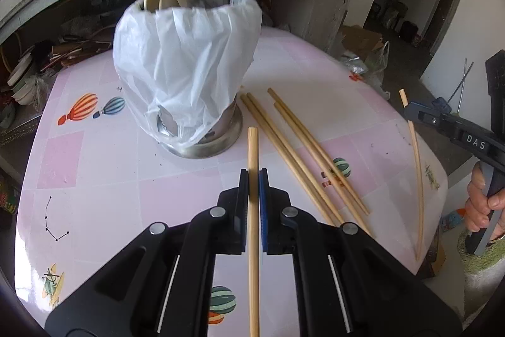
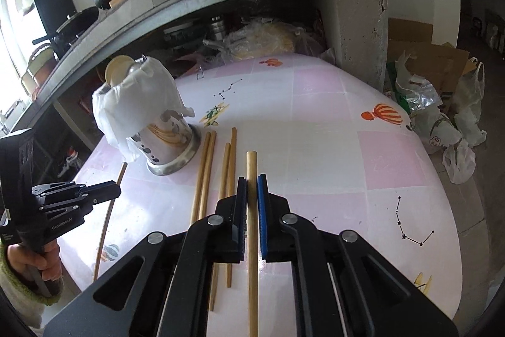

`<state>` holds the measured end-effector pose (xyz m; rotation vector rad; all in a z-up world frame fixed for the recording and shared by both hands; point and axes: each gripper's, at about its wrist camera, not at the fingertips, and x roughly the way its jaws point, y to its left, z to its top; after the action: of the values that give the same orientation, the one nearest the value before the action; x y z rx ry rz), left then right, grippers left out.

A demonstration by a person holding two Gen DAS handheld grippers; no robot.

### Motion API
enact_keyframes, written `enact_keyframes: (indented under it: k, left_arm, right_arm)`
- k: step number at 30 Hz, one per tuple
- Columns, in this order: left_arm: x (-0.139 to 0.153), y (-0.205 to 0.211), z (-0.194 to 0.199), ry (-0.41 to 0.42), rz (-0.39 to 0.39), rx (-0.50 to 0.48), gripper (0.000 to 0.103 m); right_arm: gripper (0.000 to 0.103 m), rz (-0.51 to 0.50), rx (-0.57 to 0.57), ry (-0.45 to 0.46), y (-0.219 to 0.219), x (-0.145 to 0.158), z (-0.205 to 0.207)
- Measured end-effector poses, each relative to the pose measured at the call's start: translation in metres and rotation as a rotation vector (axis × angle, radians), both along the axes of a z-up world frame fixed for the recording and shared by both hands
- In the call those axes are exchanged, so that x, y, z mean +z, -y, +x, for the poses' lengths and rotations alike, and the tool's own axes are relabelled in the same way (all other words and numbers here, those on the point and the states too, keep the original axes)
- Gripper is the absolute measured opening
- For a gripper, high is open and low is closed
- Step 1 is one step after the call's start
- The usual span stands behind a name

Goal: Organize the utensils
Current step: 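Lift the chopsticks upright with both grippers toward the bagged holder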

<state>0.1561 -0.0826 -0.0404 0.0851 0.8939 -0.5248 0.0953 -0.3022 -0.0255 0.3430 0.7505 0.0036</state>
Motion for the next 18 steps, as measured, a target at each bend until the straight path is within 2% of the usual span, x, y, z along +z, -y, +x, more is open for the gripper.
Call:
enact_keyframes:
  k: [8, 18]
  left_arm:
    - [0.056, -0.028, -0.031, 0.114, -0.108, 0.005, 0.006]
    - [0.106, -0.051, -0.056, 0.253, -0.156, 0.024, 0.006]
  right_arm:
    - [0.007, 0.009, -0.007, 0.102, -0.002, 0.038, -0.029]
    - [0.007, 0.022, 0.005, 0.199, -0.009, 0.074, -0.044]
